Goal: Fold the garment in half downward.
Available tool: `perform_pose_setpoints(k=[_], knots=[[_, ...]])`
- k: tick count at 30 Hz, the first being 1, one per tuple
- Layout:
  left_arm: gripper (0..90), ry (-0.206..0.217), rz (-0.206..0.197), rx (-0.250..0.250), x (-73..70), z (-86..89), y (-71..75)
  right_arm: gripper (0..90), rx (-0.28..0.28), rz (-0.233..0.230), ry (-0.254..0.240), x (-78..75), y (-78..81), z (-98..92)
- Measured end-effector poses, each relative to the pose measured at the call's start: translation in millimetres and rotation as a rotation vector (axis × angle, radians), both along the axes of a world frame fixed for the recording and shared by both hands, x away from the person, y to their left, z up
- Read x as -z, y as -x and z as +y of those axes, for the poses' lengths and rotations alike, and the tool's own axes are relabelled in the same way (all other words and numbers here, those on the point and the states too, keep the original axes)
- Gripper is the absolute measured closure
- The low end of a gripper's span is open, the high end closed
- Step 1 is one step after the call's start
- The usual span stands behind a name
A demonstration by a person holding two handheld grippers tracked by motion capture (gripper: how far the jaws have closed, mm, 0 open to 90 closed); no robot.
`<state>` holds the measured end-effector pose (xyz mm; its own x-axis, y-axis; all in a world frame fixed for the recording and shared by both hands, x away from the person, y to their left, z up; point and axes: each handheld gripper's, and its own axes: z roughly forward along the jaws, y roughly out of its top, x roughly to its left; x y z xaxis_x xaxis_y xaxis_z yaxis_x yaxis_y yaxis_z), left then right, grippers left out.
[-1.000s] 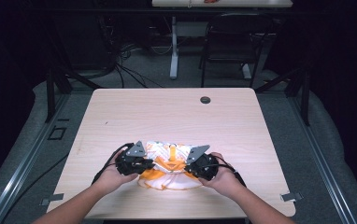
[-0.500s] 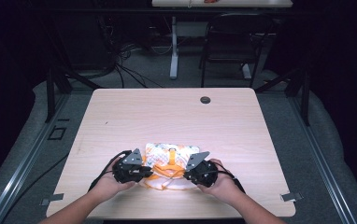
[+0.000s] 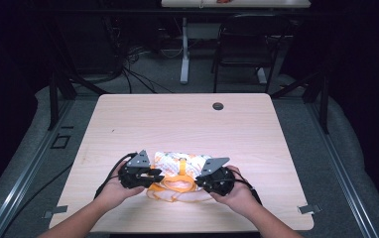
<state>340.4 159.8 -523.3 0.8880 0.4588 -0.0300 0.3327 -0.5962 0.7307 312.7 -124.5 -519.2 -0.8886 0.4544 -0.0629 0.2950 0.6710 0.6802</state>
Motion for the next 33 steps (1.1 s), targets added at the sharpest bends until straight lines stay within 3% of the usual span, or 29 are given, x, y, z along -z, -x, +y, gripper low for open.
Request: perform_pose_setpoints(k=[5,9,22,33], knots=[[68.4,-0.008,-0.003,-0.047,6.3,-9.8,-11.5,80.9,0.034,-0.008,0.016,4.6,-6.9,4.2],[65.9,-0.028,0.017,-0.045,11.5,-14.3,-14.4,79.8,0.030,0.002,0.013,7.6,-7.9,8.0],[64.0,-0.064,0.058,0.006,28.2,-10.5,0.5,79.4,0.002,0.049,0.040,24.7,-2.9,10.9],[62.8,-0.044,0.069,0.003,34.9,-4.5,3.6,80.3,-0.014,0.061,0.074,34.2,1.9,13.3]])
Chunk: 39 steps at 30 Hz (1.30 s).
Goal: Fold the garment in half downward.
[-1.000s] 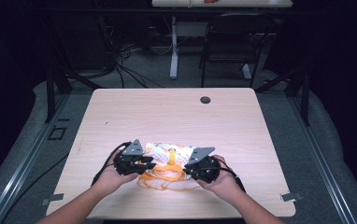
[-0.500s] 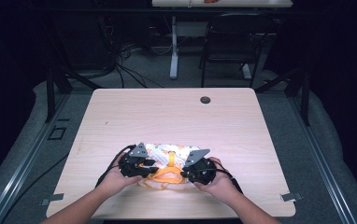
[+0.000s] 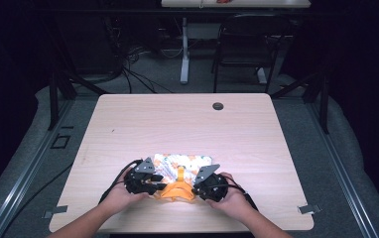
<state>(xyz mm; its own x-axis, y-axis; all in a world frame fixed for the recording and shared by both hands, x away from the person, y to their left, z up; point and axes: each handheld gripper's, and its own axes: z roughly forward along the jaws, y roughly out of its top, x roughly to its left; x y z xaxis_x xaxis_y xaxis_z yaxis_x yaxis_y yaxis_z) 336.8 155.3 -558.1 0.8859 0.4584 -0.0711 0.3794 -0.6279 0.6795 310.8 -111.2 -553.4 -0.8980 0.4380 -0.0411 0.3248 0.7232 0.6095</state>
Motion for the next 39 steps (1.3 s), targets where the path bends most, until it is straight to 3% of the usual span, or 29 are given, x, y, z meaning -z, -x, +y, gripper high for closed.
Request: perform_pose_setpoints(k=[6,17,30,39], knots=[[62.0,0.010,0.012,-0.005,3.2,4.4,0.9,82.1,0.018,0.032,-0.013,7.4,0.3,-3.4],[60.4,0.038,0.020,-0.024,7.9,6.1,5.6,84.6,0.006,0.020,0.025,9.1,3.1,-3.9],[54.6,0.074,0.016,-0.039,6.5,7.6,8.9,79.8,0.047,0.028,-0.043,6.5,8.9,-10.6],[54.2,0.078,0.013,-0.050,1.7,7.2,7.3,78.9,0.051,0.030,-0.054,2.6,8.0,-13.4]])
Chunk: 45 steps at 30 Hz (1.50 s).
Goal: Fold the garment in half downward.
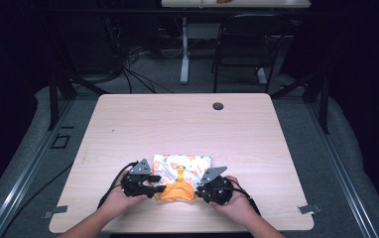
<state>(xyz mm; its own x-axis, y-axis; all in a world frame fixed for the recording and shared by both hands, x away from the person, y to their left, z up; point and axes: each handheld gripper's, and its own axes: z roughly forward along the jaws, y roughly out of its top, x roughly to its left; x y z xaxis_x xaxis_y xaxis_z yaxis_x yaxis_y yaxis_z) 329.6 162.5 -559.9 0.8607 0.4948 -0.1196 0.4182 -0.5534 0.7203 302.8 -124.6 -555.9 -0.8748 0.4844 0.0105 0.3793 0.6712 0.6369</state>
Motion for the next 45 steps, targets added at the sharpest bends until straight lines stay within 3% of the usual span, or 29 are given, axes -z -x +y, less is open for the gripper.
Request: perform_pose_setpoints(k=[10,22,28,37,42,45], knots=[[53.9,0.002,-0.013,-0.018,-7.7,3.6,-3.0,77.9,0.025,0.004,-0.036,-6.0,-2.5,-5.6],[53.8,0.023,-0.020,-0.066,-16.0,15.6,-7.6,75.3,0.041,-0.017,-0.047,-16.9,-4.5,-13.9],[53.7,0.058,-0.015,-0.093,-20.0,24.0,-8.8,73.8,0.066,-0.020,-0.062,-20.7,-5.9,-20.5],[52.0,0.097,-0.007,-0.150,-19.4,39.7,-9.0,64.5,0.111,-0.043,-0.069,-26.0,-5.5,-35.5],[49.8,0.110,-0.004,-0.194,-16.5,51.4,-8.8,52.8,0.166,-0.051,-0.093,-24.7,-4.9,-46.1],[49.6,0.110,-0.001,-0.219,-15.1,59.1,-8.7,51.1,0.190,-0.057,-0.094,-23.1,-4.2,-51.5]])
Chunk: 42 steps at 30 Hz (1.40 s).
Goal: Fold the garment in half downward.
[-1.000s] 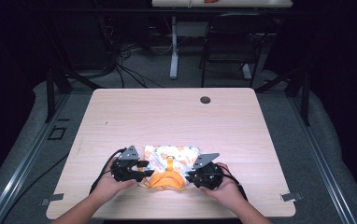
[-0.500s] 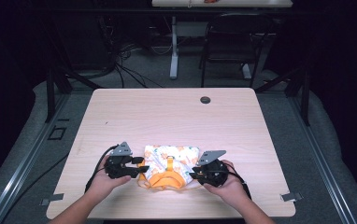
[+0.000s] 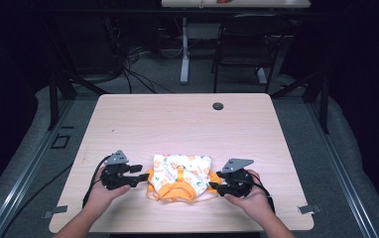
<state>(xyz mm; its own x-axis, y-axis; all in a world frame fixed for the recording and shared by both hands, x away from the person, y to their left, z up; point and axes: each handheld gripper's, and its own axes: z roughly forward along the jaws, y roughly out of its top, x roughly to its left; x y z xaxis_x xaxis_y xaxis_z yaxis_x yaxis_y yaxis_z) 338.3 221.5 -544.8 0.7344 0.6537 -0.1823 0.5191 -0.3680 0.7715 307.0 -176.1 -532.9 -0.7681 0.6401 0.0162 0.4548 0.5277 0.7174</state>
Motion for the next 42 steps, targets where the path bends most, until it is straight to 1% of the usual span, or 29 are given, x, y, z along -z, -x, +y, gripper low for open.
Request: perform_pose_setpoints(k=[1,5,7,8,11,13,15,18,19,20,21,23,24,25,27,28,30,31,32,33,35,38,42], knots=[[49.6,0.000,-0.008,-0.009,0.9,2.2,0.1,50.7,0.009,-0.007,-0.001,0.7,0.6,-1.7],[49.6,-0.011,-0.012,-0.033,4.1,11.4,1.7,49.9,0.028,0.007,-0.014,4.1,2.9,-9.2],[49.7,-0.009,-0.007,-0.043,6.6,15.5,3.0,49.8,0.042,0.007,-0.021,5.8,4.3,-12.4],[49.8,-0.006,-0.002,-0.050,8.1,17.3,4.0,49.7,0.041,0.012,-0.023,6.2,4.7,-14.3],[49.8,0.001,0.006,-0.068,12.6,22.7,6.8,49.4,0.052,0.020,-0.020,6.6,6.3,-18.8],[49.8,0.006,0.012,-0.078,16.1,25.5,9.0,49.5,0.062,0.020,-0.031,7.6,7.3,-21.3],[49.7,0.005,0.010,-0.088,19.3,28.1,11.0,49.4,0.070,0.022,-0.031,8.5,7.6,-24.0],[49.7,0.000,0.003,-0.103,21.9,31.3,13.5,49.4,0.089,0.011,-0.029,11.3,8.2,-27.3],[49.8,-0.005,0.001,-0.102,22.4,32.2,13.6,49.4,0.091,0.009,-0.023,12.1,8.2,-28.8],[49.8,-0.014,-0.002,-0.106,22.8,32.6,14.0,49.4,0.098,0.010,-0.032,13.5,8.5,-29.7],[49.7,-0.021,-0.007,-0.107,23.7,33.1,14.0,49.4,0.101,0.013,-0.029,14.4,8.6,-31.2],[49.7,-0.017,0.003,-0.108,25.6,34.3,13.9,49.5,0.113,0.015,-0.035,16.7,8.4,-33.2],[49.8,-0.017,0.000,-0.112,26.8,34.6,13.6,49.4,0.116,0.015,-0.033,17.2,8.0,-34.4],[49.8,-0.020,-0.003,-0.115,27.4,35.1,13.4,49.4,0.122,0.016,-0.047,18.4,7.9,-34.9],[49.8,-0.022,-0.007,-0.118,27.6,35.8,13.1,49.5,0.128,0.017,-0.053,19.0,8.2,-36.7],[49.8,-0.032,-0.015,-0.121,27.6,36.0,13.3,49.4,0.132,0.013,-0.055,19.6,8.5,-37.1],[49.8,-0.077,-0.035,-0.118,28.0,36.4,13.9,49.5,0.142,0.002,-0.056,21.1,8.9,-37.9],[49.8,-0.095,-0.044,-0.120,28.6,36.4,14.3,49.6,0.144,0.004,-0.053,21.4,9.2,-38.4],[49.8,-0.116,-0.050,-0.116,28.9,36.9,14.5,49.6,0.144,-0.003,-0.051,22.0,9.2,-39.1],[49.8,-0.127,-0.051,-0.117,29.5,37.1,14.8,49.6,0.149,0.000,-0.056,22.8,9.4,-39.3],[49.8,-0.129,-0.042,-0.115,30.6,37.3,14.8,49.6,0.153,0.004,-0.079,24.8,9.3,-39.1],[49.8,-0.124,-0.038,-0.110,30.7,35.5,14.9,49.7,0.149,0.004,-0.076,26.5,9.7,-36.8],[49.6,-0.129,-0.042,-0.095,30.7,30.8,16.1,49.7,0.130,-0.011,-0.051,28.6,11.1,-31.2]])
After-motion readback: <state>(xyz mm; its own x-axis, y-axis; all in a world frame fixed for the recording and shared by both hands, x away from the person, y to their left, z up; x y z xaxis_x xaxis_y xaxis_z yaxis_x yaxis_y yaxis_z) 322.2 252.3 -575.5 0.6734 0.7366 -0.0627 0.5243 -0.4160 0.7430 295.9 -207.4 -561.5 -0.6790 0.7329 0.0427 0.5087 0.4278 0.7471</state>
